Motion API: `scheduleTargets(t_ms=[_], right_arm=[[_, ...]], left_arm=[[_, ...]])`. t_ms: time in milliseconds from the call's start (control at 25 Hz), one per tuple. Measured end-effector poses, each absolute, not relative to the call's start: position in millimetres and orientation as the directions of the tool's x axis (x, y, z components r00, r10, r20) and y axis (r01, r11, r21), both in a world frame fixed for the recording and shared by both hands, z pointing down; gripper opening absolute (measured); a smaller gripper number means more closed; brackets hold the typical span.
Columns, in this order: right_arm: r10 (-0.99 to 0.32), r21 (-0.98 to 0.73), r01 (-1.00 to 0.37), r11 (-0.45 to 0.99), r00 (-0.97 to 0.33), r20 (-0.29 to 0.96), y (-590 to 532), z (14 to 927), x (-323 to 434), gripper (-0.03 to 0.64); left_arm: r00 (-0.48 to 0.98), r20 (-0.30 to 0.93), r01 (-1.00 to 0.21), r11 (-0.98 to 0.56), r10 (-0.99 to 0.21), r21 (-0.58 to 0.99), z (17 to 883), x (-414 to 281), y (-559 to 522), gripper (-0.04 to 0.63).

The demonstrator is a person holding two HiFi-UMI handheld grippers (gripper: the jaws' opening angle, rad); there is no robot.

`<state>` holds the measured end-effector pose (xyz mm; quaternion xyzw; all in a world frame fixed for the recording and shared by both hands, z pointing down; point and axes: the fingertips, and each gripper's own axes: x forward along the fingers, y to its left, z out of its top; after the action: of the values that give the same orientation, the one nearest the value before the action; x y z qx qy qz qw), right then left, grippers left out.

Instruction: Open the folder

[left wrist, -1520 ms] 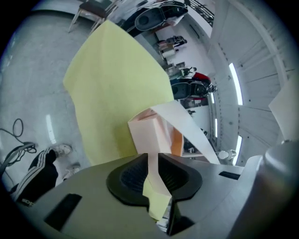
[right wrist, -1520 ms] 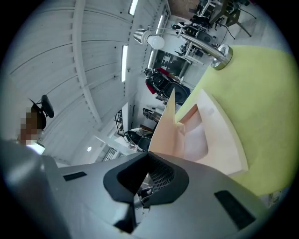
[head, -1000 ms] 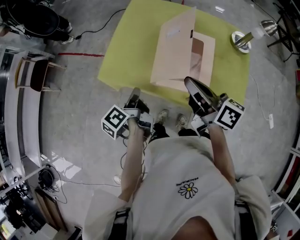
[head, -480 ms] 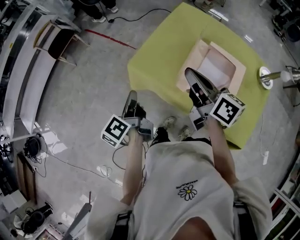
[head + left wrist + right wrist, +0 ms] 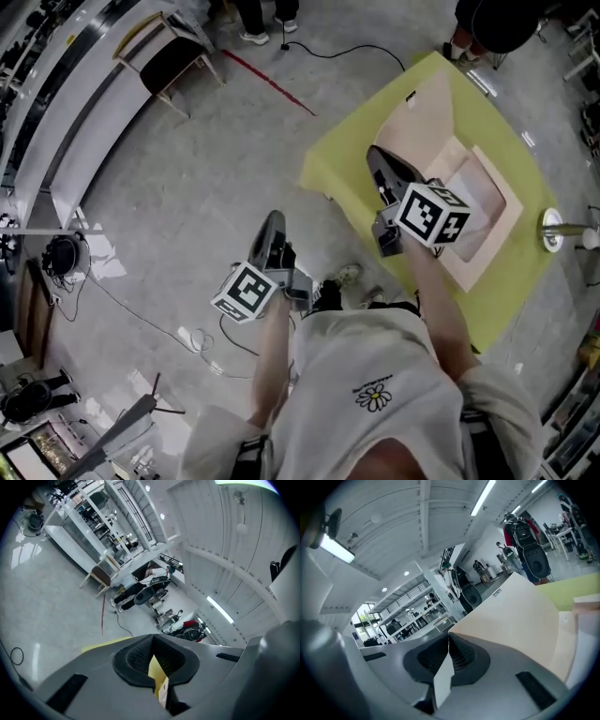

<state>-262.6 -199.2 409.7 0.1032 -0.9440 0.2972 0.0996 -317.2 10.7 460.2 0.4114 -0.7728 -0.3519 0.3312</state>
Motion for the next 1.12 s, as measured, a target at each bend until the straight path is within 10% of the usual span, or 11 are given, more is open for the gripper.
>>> scheduleTargets(t_ms=[1120], right_arm=[[-0.084,-0.383,-0.465,0.798,-0.716,0.693,-238,595,-384,0.011]], left_arm=[[-0.476,0.327,-0.409,0.534,-0.817,0.740,492,-361,17,0.015]])
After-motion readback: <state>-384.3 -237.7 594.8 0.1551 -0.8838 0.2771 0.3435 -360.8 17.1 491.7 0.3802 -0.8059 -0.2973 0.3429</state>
